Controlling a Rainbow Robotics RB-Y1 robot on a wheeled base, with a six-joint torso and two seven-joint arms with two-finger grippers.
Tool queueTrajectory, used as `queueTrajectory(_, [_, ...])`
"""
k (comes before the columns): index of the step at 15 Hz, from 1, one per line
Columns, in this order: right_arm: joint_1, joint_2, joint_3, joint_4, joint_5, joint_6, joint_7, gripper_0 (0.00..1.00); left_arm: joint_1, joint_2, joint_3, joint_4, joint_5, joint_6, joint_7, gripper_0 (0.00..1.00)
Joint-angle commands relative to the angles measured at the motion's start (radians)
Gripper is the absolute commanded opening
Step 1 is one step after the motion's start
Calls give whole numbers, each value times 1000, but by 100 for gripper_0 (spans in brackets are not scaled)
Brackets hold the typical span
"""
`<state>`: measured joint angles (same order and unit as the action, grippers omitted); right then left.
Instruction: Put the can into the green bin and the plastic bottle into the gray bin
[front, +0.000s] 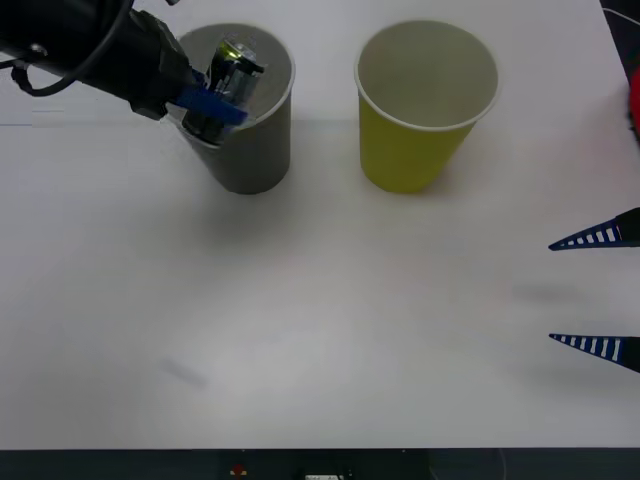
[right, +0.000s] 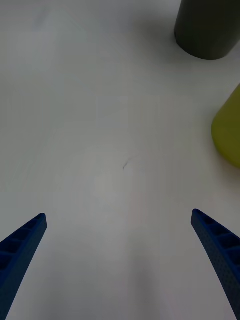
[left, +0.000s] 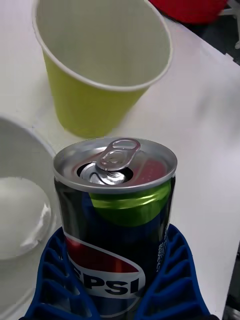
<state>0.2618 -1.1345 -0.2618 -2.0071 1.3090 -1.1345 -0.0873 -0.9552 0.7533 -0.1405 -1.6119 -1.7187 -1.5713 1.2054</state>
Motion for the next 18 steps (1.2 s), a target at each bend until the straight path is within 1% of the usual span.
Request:
queueTrajectory(1, [0,0,0,0,0,0,0,100,-125,-111,-42,102,-117,0,6,0])
queueTrajectory(6, [0,0,0,0,0,0,0,100,-296,-310,-56,288,-306,0,6,0])
queueTrajectory(7, [0,0,0,0,0,0,0,100,-318,-333,-56,314,-332,0,8,0])
queueTrajectory(8, [0,0,0,0,0,0,0,100,-350,-374,-56,360,-374,7,6,0])
queueTrajectory(10, [0,0,0,0,0,0,0,100,-389,-443,-56,446,-437,62,3,0])
queueTrajectory(12, [0,0,0,0,0,0,0,100,-430,-502,-56,546,-480,134,-27,0])
queueTrajectory(14, [0,0,0,0,0,0,0,100,-450,-546,-56,636,-492,231,-49,0])
queueTrajectory(15, [0,0,0,0,0,0,0,100,-456,-560,-57,659,-503,257,-50,0])
queueTrajectory(16, [0,0,0,0,0,0,0,100,-459,-571,-60,665,-527,272,-49,0])
queueTrajectory(18, [0,0,0,0,0,0,0,100,-459,-578,-83,665,-535,295,-49,0])
